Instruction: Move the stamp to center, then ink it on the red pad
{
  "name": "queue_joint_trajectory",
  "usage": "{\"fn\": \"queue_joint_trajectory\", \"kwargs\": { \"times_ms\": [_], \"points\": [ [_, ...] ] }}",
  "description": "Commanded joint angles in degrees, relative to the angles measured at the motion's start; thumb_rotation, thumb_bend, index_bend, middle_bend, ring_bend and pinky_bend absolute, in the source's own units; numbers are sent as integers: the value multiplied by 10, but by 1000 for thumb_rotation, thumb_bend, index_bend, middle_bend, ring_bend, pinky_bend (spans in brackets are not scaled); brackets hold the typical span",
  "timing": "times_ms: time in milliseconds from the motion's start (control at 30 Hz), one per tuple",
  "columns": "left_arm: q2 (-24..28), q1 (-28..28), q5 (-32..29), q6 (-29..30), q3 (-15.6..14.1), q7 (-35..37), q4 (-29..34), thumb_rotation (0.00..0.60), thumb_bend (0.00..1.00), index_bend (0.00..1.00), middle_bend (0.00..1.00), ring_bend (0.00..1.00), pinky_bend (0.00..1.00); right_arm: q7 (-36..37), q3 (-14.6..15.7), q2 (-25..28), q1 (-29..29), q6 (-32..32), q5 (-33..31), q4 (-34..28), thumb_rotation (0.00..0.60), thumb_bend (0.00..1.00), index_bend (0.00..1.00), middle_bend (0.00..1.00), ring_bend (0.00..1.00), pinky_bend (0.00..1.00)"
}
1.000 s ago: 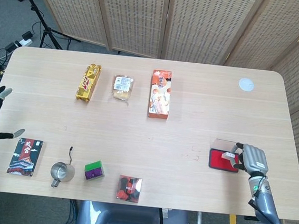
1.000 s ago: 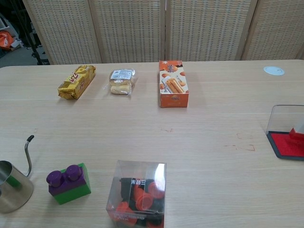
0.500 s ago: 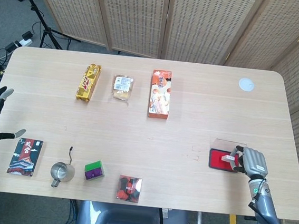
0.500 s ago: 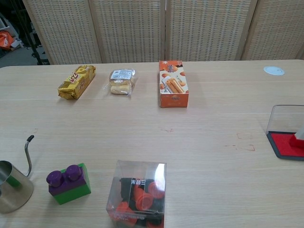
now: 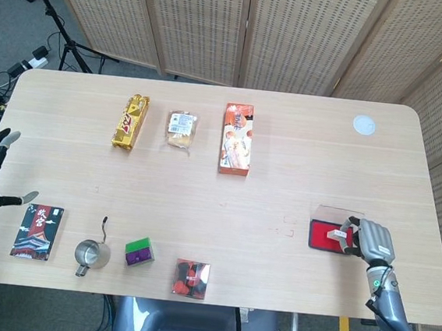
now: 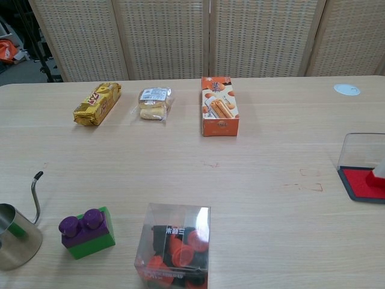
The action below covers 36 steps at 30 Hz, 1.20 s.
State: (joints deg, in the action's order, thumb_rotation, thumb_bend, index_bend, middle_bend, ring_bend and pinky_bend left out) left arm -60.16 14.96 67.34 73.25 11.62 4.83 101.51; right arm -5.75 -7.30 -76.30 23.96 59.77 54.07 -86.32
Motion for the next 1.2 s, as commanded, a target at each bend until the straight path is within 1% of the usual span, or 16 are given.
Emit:
{"fn": "queue_joint_trajectory", "kwargs": {
  "times_ms": [33, 167, 267, 300, 333, 400, 633, 767, 933, 1200],
  "points": [
    [1, 0, 1, 0, 0, 1, 0, 600, 0, 0, 0, 0, 0, 12, -12, 21, -7, 13, 14, -28, 600, 610, 593, 993, 1000, 1000],
    [2, -1, 2, 0, -1, 3, 1, 600, 0, 0, 0, 0, 0, 18, -20, 41, -11, 28, 28, -61, 600, 611, 593, 993, 1000, 1000],
    [2, -1, 3, 0, -1, 4, 1, 600, 0, 0, 0, 0, 0, 14, -30, 60, -10, 47, 51, -102, 600, 617, 593, 993, 1000, 1000],
    [2, -1, 4, 0, -1, 4, 1, 600, 0, 0, 0, 0, 0, 5, -32, 66, -8, 52, 58, -119, 600, 616, 593, 993, 1000, 1000],
    [3, -2, 5, 0, -2, 5, 1, 600, 0, 0, 0, 0, 0, -22, -30, 62, 3, 49, 68, -137, 600, 617, 593, 993, 1000, 1000],
    [3, -2, 6, 0, -2, 6, 1, 600, 0, 0, 0, 0, 0, -51, -31, 50, 12, 48, 54, -146, 600, 614, 593, 993, 1000, 1000],
    [3, -1, 2, -3, -1, 5, -1, 600, 0, 0, 0, 0, 0, -110, -38, -8, 45, 36, 5, -135, 600, 619, 593, 993, 1000, 1000],
    [2, 0, 1, -5, -1, 4, -1, 600, 0, 0, 0, 0, 0, -150, -41, -55, 69, 35, -16, -116, 600, 619, 593, 993, 1000, 1000],
    [2, 1, -1, -5, -1, 4, -1, 600, 0, 0, 0, 0, 0, -193, -42, -99, 91, 42, -37, -94, 600, 620, 593, 993, 1000, 1000],
    [4, 1, -5, -9, 0, 6, -3, 600, 0, 0, 0, 0, 0, -241, -40, -132, 112, 44, -66, -73, 600, 646, 593, 993, 1000, 1000]
  ]
}}
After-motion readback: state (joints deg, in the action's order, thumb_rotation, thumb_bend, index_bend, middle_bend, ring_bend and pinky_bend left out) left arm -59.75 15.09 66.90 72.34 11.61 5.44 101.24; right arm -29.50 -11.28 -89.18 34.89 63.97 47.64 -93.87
